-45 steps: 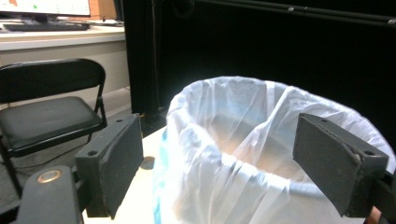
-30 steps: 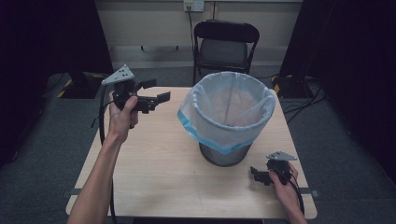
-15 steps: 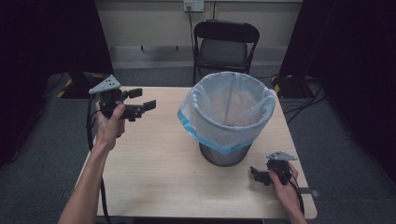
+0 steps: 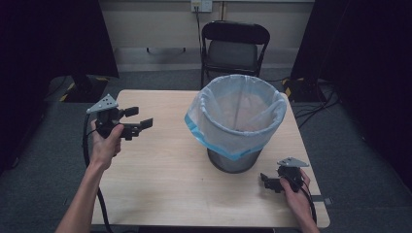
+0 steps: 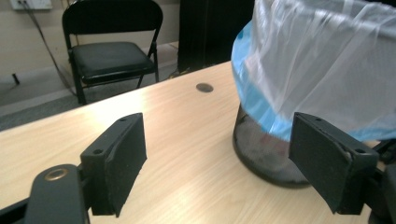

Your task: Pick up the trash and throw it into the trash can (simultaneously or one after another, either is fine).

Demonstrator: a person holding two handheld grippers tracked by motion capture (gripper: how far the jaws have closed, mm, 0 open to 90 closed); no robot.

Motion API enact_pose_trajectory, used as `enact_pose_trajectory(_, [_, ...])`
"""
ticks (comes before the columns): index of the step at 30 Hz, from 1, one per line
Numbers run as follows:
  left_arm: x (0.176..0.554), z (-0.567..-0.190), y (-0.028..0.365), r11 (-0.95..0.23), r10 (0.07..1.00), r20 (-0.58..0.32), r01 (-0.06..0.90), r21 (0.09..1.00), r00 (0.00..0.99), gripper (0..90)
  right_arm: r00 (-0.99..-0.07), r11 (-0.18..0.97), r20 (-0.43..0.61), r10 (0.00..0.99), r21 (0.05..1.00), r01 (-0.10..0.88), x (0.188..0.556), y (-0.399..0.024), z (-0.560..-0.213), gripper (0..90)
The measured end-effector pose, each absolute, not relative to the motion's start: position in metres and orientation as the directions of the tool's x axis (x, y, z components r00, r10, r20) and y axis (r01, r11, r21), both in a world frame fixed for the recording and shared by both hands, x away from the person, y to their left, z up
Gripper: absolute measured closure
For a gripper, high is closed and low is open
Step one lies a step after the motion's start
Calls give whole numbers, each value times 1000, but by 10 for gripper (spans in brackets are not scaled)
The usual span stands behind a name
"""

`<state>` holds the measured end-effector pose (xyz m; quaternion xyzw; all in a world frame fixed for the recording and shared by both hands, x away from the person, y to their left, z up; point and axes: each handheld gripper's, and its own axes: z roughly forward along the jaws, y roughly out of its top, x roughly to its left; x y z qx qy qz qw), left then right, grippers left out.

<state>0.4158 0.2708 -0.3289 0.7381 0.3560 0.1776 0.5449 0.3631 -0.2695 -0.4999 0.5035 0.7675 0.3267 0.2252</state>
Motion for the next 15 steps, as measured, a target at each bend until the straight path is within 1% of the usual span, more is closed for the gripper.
enact_pose_trajectory(2, [413, -335, 274, -158, 724, -124, 338, 928, 679, 174, -391, 279, -17, 920, 728, 626, 363, -269, -500, 87])
enact_pose_trajectory(15, [398, -377, 281, -244, 757, -90, 407, 880, 648, 177, -391, 279, -17, 920, 728, 626, 363, -269, -500, 87])
